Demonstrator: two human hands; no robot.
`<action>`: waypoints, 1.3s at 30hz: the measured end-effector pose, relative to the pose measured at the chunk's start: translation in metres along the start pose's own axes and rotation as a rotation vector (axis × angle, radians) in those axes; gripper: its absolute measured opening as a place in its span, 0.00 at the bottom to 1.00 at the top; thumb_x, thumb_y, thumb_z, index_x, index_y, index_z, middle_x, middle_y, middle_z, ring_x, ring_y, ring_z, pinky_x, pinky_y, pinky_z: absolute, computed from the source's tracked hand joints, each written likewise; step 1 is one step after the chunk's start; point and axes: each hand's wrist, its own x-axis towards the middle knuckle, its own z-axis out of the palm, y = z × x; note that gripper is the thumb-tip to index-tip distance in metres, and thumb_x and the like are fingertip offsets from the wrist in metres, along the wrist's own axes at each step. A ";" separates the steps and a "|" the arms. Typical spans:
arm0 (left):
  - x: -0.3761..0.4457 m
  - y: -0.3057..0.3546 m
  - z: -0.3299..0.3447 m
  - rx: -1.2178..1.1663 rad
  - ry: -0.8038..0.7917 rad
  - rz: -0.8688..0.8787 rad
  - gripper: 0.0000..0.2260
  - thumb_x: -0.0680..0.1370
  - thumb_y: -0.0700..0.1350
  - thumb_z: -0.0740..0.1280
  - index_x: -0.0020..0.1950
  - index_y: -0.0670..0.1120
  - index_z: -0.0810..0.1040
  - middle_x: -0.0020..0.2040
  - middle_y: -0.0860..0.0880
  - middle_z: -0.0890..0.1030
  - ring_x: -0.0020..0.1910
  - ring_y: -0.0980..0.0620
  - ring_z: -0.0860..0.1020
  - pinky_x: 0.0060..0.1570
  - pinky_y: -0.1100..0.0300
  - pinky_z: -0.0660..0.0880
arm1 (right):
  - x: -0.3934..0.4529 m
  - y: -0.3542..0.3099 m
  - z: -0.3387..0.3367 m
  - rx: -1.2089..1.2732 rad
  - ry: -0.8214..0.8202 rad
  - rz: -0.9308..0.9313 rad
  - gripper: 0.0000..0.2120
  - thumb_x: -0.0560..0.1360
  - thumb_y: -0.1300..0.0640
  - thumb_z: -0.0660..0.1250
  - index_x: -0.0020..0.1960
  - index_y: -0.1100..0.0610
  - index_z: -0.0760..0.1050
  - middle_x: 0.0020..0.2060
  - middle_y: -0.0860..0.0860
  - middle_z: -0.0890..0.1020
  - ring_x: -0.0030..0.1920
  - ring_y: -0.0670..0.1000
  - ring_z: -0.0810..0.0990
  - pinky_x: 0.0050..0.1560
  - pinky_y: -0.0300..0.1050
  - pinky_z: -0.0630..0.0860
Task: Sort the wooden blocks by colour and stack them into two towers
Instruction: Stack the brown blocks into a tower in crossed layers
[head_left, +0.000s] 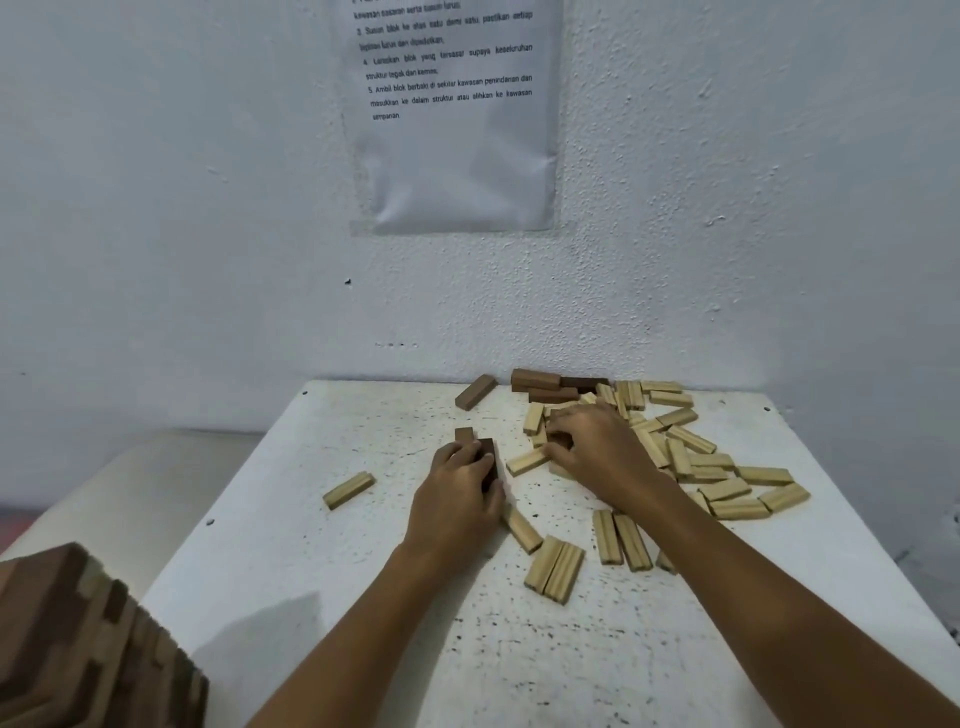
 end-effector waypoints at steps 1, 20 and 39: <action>-0.004 0.000 -0.001 0.014 0.001 0.004 0.16 0.81 0.48 0.61 0.66 0.44 0.77 0.72 0.49 0.72 0.73 0.50 0.61 0.63 0.59 0.67 | 0.002 -0.003 -0.003 0.021 0.014 0.020 0.09 0.74 0.51 0.71 0.46 0.57 0.82 0.43 0.50 0.83 0.46 0.50 0.78 0.59 0.48 0.70; -0.082 0.000 -0.021 0.027 0.137 0.070 0.12 0.77 0.50 0.67 0.55 0.46 0.84 0.59 0.51 0.81 0.60 0.50 0.72 0.47 0.58 0.73 | -0.068 -0.072 -0.019 0.278 -0.117 -0.024 0.23 0.68 0.46 0.76 0.60 0.51 0.77 0.55 0.46 0.78 0.57 0.47 0.72 0.52 0.44 0.69; -0.210 -0.005 -0.051 -0.010 0.177 0.341 0.10 0.73 0.53 0.67 0.42 0.50 0.86 0.49 0.55 0.84 0.45 0.49 0.77 0.35 0.55 0.77 | -0.220 -0.137 -0.017 0.362 -0.166 0.002 0.23 0.67 0.45 0.76 0.57 0.54 0.79 0.54 0.50 0.80 0.57 0.50 0.75 0.58 0.53 0.74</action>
